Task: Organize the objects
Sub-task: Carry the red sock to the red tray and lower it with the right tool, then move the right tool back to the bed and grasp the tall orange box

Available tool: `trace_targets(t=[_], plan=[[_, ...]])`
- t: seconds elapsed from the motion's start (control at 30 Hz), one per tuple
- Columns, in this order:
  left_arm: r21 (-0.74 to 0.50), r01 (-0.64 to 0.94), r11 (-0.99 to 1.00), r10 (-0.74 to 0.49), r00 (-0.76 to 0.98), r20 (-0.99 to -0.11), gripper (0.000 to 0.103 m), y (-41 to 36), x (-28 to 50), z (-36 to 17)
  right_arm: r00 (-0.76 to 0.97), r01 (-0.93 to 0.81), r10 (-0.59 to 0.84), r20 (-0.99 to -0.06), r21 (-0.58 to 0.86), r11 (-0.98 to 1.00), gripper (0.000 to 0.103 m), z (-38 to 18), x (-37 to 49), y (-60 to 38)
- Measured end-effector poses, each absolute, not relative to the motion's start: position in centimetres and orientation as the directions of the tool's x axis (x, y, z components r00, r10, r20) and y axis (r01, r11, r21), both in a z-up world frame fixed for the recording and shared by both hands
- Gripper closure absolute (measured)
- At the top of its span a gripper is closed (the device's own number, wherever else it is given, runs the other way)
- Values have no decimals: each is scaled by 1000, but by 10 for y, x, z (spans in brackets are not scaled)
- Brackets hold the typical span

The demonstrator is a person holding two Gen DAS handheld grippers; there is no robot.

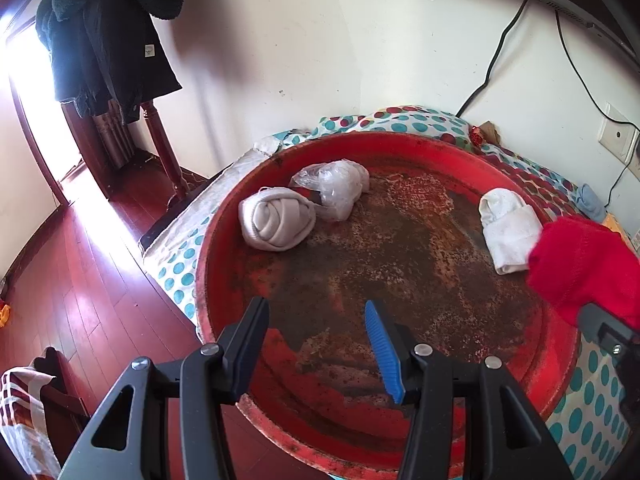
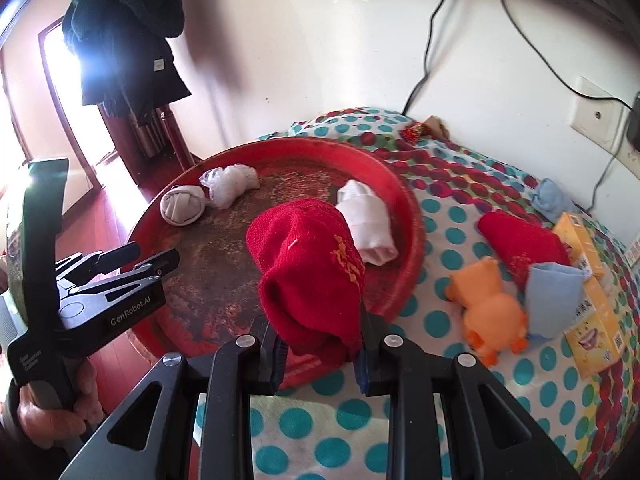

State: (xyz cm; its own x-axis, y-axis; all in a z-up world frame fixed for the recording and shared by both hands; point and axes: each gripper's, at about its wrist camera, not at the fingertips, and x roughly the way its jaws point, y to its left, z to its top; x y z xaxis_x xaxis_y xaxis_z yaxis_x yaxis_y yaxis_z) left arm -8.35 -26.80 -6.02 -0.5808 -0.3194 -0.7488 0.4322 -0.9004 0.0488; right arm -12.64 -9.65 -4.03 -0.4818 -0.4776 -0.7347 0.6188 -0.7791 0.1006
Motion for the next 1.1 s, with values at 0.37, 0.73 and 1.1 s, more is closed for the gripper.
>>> trace_targets(t=[0.37,0.73,1.1], plan=[[21,469,-883,-327,-583,-744,51,-280,-81,-58,-440,646,-451,-776,75,-760,79,-64,-139,-129],[-22,502,-865,-312,-570,-760,51,-291,-80,-62,-405,639,-413,-815,71,-766,78,-89,-154,-139],[-35,491,-871,-295,-577,-762,51,-287,-81,-63,-444,641,-467,-765,93,-762,45,-72,-139,-121]])
